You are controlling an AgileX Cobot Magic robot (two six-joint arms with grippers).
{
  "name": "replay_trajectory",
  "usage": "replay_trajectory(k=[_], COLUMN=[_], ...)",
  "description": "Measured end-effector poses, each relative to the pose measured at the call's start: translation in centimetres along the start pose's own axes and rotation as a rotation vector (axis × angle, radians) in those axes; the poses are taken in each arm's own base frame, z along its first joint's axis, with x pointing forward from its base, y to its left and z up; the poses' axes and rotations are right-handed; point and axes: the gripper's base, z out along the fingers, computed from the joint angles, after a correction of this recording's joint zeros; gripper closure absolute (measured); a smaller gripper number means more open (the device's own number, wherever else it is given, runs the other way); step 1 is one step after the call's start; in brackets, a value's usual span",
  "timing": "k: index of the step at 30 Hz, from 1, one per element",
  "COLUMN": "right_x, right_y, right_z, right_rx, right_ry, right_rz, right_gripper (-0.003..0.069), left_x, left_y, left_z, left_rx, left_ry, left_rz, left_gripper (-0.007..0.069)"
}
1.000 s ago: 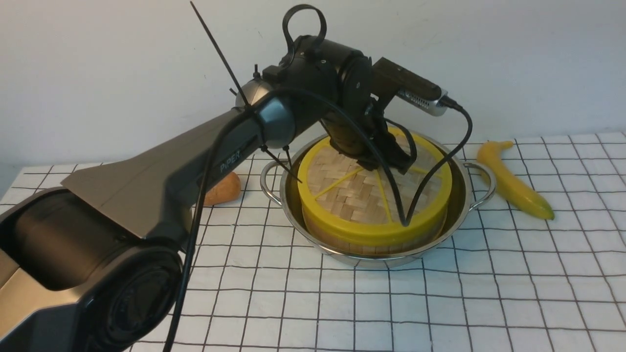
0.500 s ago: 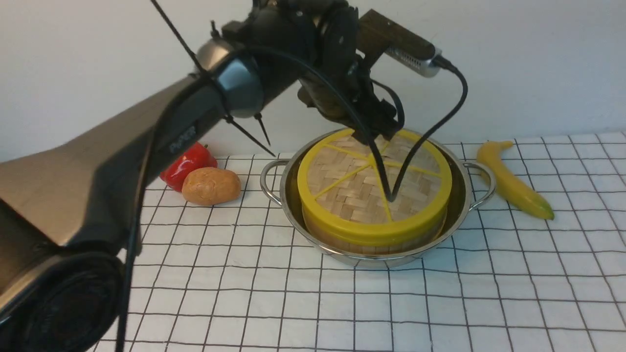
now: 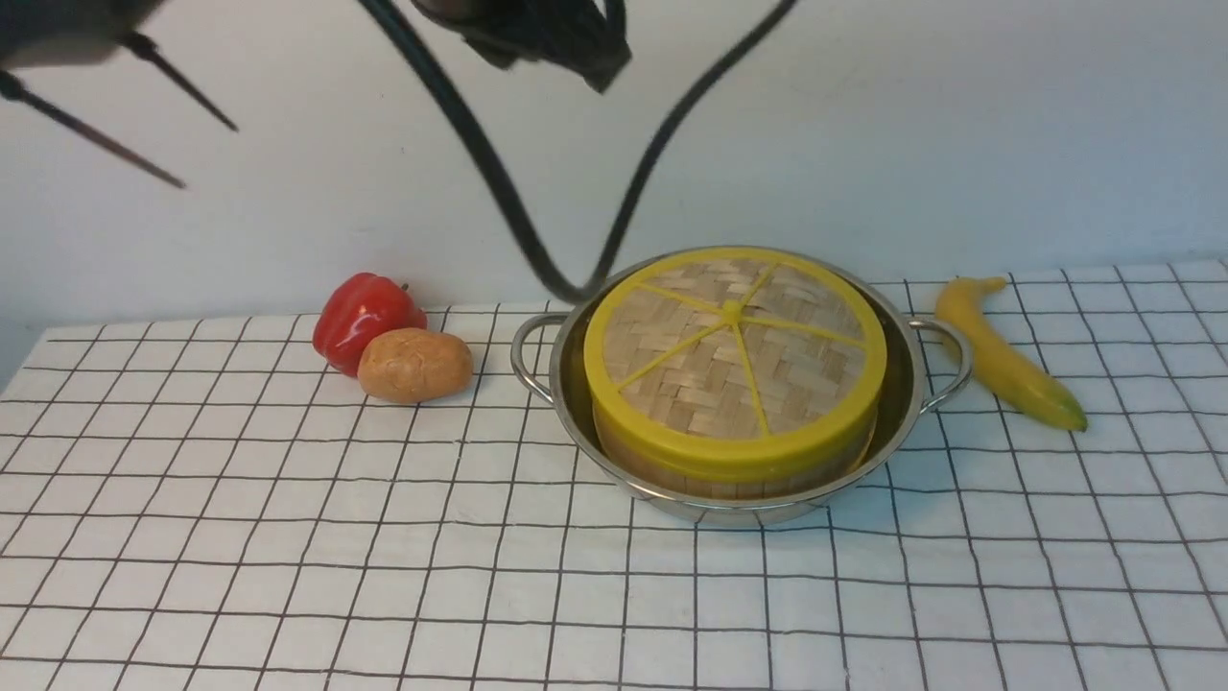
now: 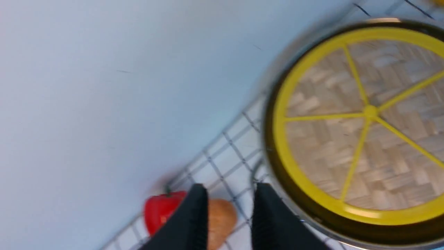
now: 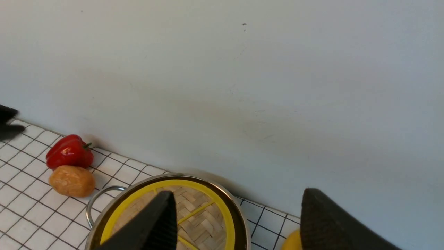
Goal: Place the steamer in the pot on the white tablecloth, and put the lid on the steamer.
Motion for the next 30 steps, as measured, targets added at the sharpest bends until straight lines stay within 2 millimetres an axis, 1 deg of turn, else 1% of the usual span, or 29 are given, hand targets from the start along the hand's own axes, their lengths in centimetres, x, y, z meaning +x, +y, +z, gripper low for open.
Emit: replay_trajectory(k=[1, 2, 3, 4, 6, 7, 8, 9, 10, 11, 12, 13, 15, 16, 17, 18, 19, 20, 21, 22, 24, 25, 26, 27, 28, 29, 30], right_x=[0.0, 0.0, 0.0, 0.0, -0.1, -0.1, -0.2, -0.2, -0.2, -0.2, -0.2, 0.0, 0.4, 1.4, 1.6, 2.5, 2.8, 4.1, 4.9, 6.1, 7.9, 8.9, 9.3, 10.3, 12.0, 12.6, 13.9], right_y=[-0.1, -0.2, -0.2, -0.3, -0.4, -0.5, -0.5, -0.6, -0.6, -0.7, -0.7, -0.7, -0.8, -0.9, -0.9, -1.0, -1.1, -1.2, -1.2, -1.3, -1.4, -1.4, -1.4, -1.4, -1.4, -1.4, -1.4], right_z=[0.0, -0.1, -0.4, -0.5, -1.1, -1.8, -2.2, -3.3, -3.7, -5.1, -5.6, -7.5, -9.2, -11.4, -11.8, -12.9, -13.2, -14.1, -14.6, -15.0, -15.2, -15.1, -15.0, -14.8, -14.1, -13.9, -13.2], right_rx=[0.009, 0.018, 0.027, 0.031, 0.046, 0.057, 0.061, 0.076, 0.079, 0.087, 0.088, 0.095, 0.104, 0.120, 0.124, 0.139, 0.140, 0.150, 0.157, 0.166, 0.168, 0.166, 0.165, 0.163, 0.158, 0.156, 0.151], right_ry=[0.000, -0.003, -0.008, -0.010, -0.023, -0.037, -0.046, -0.067, -0.074, -0.103, -0.113, -0.149, -0.179, -0.206, -0.209, -0.216, -0.217, -0.212, -0.208, -0.202, -0.209, -0.214, -0.217, -0.224, -0.225, -0.228, -0.235], right_rz=[-0.005, -0.010, -0.017, -0.019, -0.029, -0.044, -0.046, -0.057, -0.058, -0.063, -0.063, -0.066, -0.072, -0.087, -0.090, -0.100, -0.100, -0.106, -0.109, -0.114, -0.121, -0.125, -0.126, -0.129, -0.130, -0.128, -0.125], right_gripper=[0.0211, 0.0236, 0.0267, 0.0279, 0.0332, 0.0377, 0.0393, 0.0456, 0.0473, 0.0527, 0.0543, 0.0599, 0.0644, 0.0671, 0.0672, 0.0673, 0.0673, 0.0673, 0.0673, 0.0673, 0.0673, 0.0673, 0.0673, 0.0673, 0.0671, 0.0671, 0.0671], left_x=[0.1, 0.2, 0.4, 0.4, 0.8, 1.2, 1.3, 1.9, 2.0, 2.7, 2.9, 3.6, 4.3, 5.5, 5.7, 6.3, 6.7, 7.5, 7.9, 8.5, 9.4, 9.8, 10.0, 10.4, 11.2, 11.6, 12.2], left_y=[0.4, 1.1, 1.6, 1.7, 2.6, 3.2, 3.4, 4.1, 4.3, 5.0, 5.2, 5.8, 6.3, 6.9, 7.0, 7.2, 7.4, 7.6, 7.7, 7.8, 7.8, 7.7, 7.7, 7.5, 7.2, 6.9, 6.4], left_z=[-0.8, -2.6, -3.8, -4.1, -6.4, -8.2, -8.8, -10.8, -11.3, -13.3, -13.9, -15.7, -17.3, -19.7, -20.2, -21.4, -22.0, -23.5, -24.2, -25.1, -26.4, -26.7, -26.9, -26.9, -26.9, -26.6, -25.6], left_rx=[-0.013, -0.032, -0.045, -0.047, -0.065, -0.080, -0.084, -0.104, -0.109, -0.133, -0.141, -0.162, -0.177, -0.192, -0.196, -0.200, -0.203, -0.204, -0.202, -0.197, -0.182, -0.174, -0.172, -0.162, -0.151, -0.146, -0.133], left_ry=[-0.013, -0.045, -0.068, -0.072, -0.115, -0.148, -0.158, -0.195, -0.204, -0.241, -0.250, -0.282, -0.314, -0.362, -0.371, -0.395, -0.410, -0.443, -0.460, -0.482, -0.515, -0.521, -0.525, -0.519, -0.506, -0.490, -0.450], left_rz=[-0.003, -0.014, -0.022, -0.024, -0.043, -0.057, -0.061, -0.076, -0.080, -0.094, -0.097, -0.111, -0.125, -0.146, -0.151, -0.162, -0.168, -0.183, -0.191, -0.200, -0.213, -0.213, -0.215, -0.211, -0.203, -0.196, -0.180], left_gripper=[0.0587, 0.0622, 0.0638, 0.0641, 0.0648, 0.0648, 0.0648, 0.0648, 0.0648, 0.0648, 0.0648, 0.0648, 0.0648, 0.0648, 0.0648, 0.0648, 0.0648, 0.0648, 0.0648, 0.0648, 0.0648, 0.0648, 0.0648, 0.0648, 0.0648, 0.0648, 0.0648])
